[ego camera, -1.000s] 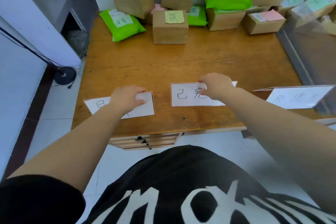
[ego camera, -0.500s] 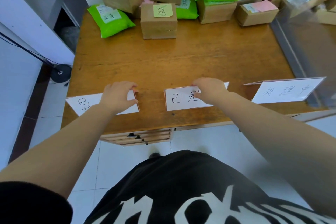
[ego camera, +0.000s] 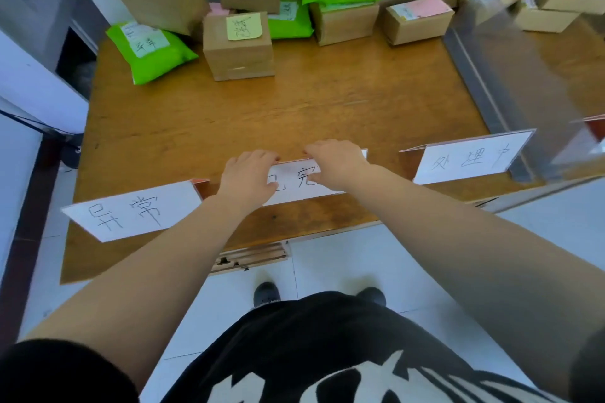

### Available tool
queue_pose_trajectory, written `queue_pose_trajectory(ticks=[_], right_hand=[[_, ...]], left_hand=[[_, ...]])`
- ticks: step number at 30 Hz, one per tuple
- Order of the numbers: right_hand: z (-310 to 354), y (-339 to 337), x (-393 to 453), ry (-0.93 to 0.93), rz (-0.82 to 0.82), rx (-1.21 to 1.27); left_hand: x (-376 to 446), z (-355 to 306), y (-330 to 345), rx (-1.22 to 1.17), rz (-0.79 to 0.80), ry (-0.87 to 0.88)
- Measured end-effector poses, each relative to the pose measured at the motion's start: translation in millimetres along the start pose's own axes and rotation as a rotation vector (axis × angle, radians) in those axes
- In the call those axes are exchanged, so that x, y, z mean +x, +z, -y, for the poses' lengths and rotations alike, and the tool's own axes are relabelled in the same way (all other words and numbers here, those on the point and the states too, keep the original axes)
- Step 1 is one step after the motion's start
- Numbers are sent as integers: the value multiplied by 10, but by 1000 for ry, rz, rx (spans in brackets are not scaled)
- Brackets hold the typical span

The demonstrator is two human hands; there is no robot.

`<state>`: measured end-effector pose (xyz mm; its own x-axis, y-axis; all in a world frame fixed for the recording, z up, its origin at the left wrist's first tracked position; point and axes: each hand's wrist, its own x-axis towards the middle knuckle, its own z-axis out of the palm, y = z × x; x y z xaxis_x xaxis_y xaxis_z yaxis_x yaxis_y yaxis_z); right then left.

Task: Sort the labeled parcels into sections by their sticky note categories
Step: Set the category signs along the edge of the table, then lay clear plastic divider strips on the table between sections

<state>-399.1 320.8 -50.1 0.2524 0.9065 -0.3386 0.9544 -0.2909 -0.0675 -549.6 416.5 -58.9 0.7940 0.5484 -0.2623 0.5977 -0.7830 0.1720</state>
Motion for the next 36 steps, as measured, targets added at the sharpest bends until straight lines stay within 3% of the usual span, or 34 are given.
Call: queue_pose_trajectory(ticks=[8, 18, 27, 36], right_hand=[[-932, -334, -461, 120, -163, -3], [-2279, -504, -1450, 388, -325, 43], [-3068, -365, -1921, 662, -402, 397], [-3745, -190, -1509, 710, -305, 797]], left_hand=[[414, -782, -275, -13, -98, 10], [955, -2522, -371, -78, -186, 247], [1332, -3439, -321, -346, -94, 379], [2012, -4059, -257, -863, 133, 150]])
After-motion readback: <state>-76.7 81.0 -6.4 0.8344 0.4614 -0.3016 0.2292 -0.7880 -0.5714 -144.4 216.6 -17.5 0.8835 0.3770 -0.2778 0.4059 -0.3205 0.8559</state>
